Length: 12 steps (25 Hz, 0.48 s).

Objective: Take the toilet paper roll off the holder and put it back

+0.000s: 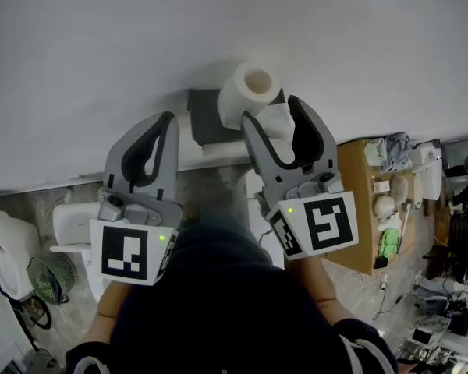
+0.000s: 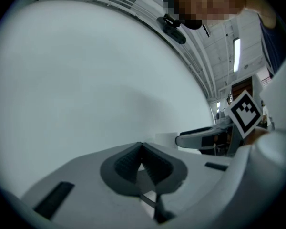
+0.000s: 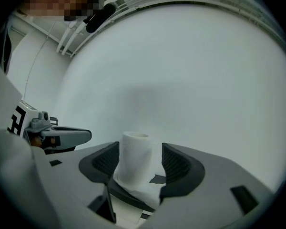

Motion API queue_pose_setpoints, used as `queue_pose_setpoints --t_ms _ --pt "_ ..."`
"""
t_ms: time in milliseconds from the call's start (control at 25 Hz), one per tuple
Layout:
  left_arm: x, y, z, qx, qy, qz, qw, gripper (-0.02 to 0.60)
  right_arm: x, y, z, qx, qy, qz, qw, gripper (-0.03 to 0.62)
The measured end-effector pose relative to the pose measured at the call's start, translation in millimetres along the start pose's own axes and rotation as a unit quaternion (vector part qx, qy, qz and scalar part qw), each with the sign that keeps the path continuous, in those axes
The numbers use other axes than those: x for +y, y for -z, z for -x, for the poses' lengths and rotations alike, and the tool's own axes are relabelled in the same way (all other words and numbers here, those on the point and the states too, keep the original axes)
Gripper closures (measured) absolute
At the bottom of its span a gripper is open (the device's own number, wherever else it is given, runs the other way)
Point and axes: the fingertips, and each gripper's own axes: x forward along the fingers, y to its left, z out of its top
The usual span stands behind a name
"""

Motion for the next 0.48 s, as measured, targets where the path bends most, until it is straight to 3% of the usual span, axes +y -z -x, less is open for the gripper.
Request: queue_pose_setpoints --t_ms 240,480 --pt "-18.2 -4.9 -8.9 -0.003 0.021 0.005 0.9998 0.58 -21.5 -9.5 23.8 -0.034 0.039 -0.008 0.999 0.532" --pt "-27.9 -14.4 -13.7 -0.018 0.026 -0.01 0.9995 0.58 -33.8 -11.9 38.5 -0.071 0.035 -0.026 0.997 0.577"
